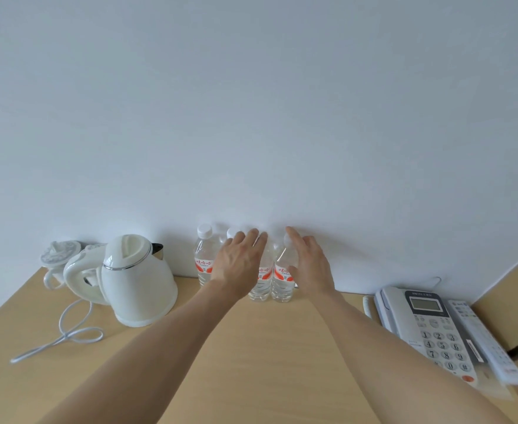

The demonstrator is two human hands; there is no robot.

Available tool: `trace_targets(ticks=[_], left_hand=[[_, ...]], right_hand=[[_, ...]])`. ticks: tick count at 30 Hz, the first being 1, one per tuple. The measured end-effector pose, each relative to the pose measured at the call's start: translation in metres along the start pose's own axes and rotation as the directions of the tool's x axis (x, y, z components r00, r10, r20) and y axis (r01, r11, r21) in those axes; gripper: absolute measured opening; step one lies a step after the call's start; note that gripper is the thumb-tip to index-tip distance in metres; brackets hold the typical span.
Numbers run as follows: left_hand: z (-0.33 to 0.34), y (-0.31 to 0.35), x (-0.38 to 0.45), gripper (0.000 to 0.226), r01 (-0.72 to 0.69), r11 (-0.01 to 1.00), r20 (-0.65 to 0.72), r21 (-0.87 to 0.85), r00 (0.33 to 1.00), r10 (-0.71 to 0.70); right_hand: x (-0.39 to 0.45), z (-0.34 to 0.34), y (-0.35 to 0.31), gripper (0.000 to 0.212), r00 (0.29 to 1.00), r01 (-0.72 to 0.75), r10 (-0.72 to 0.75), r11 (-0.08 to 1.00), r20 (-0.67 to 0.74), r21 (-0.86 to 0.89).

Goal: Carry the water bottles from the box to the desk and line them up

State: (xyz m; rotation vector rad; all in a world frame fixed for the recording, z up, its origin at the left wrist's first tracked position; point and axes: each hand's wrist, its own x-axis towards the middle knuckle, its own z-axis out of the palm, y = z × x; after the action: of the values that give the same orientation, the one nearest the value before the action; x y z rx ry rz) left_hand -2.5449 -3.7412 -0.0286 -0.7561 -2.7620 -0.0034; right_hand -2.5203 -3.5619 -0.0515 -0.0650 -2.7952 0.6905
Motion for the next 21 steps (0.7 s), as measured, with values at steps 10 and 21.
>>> trace_targets(ticks=[10, 21], left_hand=[[-0.002, -0.004, 0.036, 0.037, -0.028, 0.991, -0.016, 0.128, 0.999, 0.03], [-0.002, -0.007, 0.043, 0.03, -0.027, 0.995, 0.014, 0.092, 1.0, 0.025]], right_hand=[[0.021, -0.015, 0.0, 0.027, 0.994, -0.108, 0.107, 0.993, 0.037, 0.04], [0.021, -0.021, 0.007, 0.031, 0.998, -0.049, 0.043, 0.993, 0.056, 0.11]])
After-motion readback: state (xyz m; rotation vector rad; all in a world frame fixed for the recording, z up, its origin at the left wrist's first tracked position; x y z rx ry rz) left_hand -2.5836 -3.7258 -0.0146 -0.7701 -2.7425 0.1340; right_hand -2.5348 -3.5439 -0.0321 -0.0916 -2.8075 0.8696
